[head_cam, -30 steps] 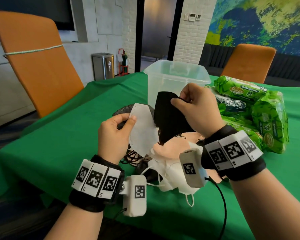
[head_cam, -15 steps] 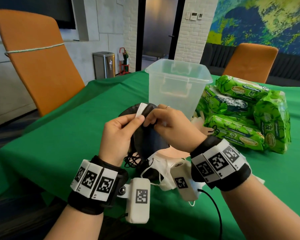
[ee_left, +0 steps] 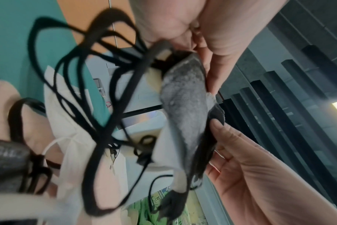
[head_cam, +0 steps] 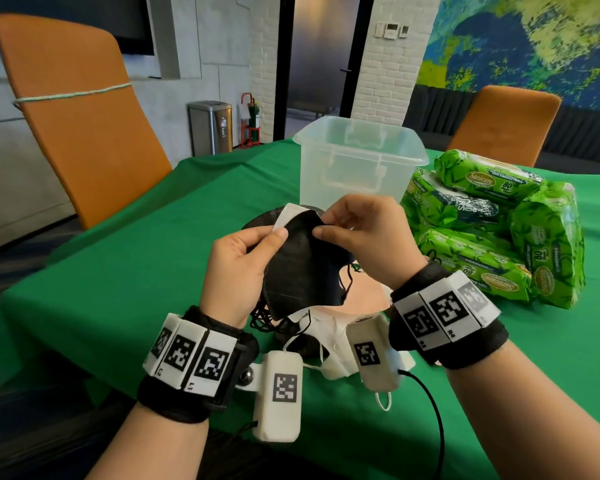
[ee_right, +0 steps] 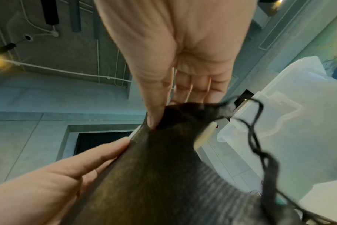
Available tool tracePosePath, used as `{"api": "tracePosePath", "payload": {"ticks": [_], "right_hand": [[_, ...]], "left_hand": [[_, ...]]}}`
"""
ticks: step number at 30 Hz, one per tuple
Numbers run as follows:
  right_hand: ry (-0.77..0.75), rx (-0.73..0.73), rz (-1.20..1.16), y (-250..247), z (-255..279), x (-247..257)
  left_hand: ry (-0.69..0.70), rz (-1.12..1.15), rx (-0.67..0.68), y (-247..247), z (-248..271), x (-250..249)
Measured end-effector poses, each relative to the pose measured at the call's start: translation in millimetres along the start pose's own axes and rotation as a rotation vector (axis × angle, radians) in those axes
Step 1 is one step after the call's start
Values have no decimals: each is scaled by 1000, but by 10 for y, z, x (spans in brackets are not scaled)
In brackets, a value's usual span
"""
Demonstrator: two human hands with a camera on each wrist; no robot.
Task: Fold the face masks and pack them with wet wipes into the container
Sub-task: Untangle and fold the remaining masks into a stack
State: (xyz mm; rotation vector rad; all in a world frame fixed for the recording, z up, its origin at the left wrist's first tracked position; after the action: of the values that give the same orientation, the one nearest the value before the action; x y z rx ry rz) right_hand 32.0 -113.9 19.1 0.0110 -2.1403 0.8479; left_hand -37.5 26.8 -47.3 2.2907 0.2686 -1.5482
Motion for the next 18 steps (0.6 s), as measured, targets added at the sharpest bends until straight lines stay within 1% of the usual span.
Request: {"api": "tracePosePath", "payload": {"ticks": [3,6,10,12,15,18], "right_hand": [[-14,95,-44,83,-34,7],[-47,159,18,92,-62,64],[-80,223,81,128,-91,153],[-80,239,75,142,-96,159],[-34,252,56,157,-90,98],[-25,262,100,187,-77,64]], "left_hand": [[22,-35,14,-1,-5,-37],[44,-84,53,36,-6,-73],[26,-97,103,94,1,-46],[31,-106,131,121,11,-45],[37,-128,176,160,20,-53],[45,-145,213,199,34,-69]]}}
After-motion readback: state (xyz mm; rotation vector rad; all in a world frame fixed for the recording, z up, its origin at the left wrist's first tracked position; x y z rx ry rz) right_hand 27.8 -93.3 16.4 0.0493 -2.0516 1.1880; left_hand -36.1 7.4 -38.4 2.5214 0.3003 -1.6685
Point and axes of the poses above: each hand's wrist, its own z-axis away from the middle knuckle, its own y-axis out of the palm, x = y × z, the point moved 10 cm from there along -z, towards the middle knuckle, and after that the axes turned 7 degrees about x, right-handed, at the moved point
